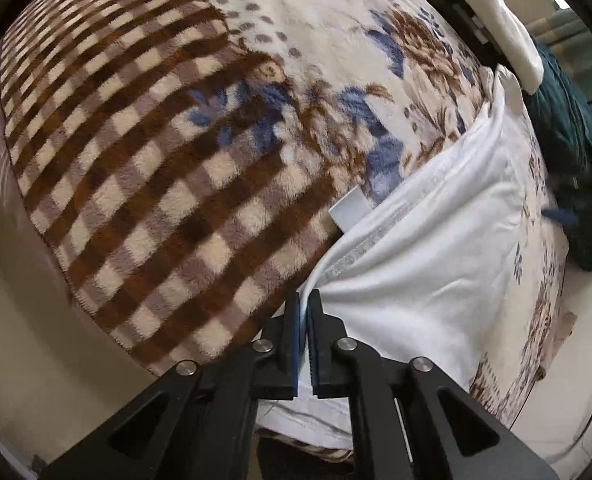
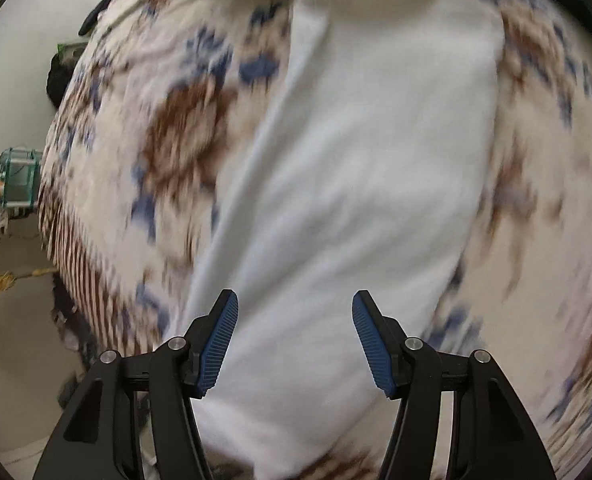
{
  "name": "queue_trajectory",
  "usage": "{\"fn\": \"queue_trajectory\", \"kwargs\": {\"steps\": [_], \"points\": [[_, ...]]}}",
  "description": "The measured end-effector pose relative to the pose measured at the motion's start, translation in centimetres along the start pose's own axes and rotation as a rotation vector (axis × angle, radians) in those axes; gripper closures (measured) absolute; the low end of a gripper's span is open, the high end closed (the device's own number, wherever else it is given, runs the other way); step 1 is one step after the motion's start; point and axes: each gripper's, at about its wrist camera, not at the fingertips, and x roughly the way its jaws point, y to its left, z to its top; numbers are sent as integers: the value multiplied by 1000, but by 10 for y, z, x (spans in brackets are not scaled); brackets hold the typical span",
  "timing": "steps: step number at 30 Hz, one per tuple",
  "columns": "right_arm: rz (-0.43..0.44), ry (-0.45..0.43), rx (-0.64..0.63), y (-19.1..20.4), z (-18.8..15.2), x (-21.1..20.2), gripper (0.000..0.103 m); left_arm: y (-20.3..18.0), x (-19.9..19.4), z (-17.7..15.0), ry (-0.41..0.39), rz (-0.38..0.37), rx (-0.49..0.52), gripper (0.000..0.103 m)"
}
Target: Fold small clothes
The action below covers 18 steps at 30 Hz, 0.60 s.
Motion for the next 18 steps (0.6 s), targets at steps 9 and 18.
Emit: {"fn": "queue_trajectory", "kwargs": {"steps": [9,18], "points": [[103,228,88,-14,-177,55,41,9,3,-16,63,-11,-43,90],[152,201,248,-9,-279,99,41,-15,-1,-21,39,29,132,101]]}}
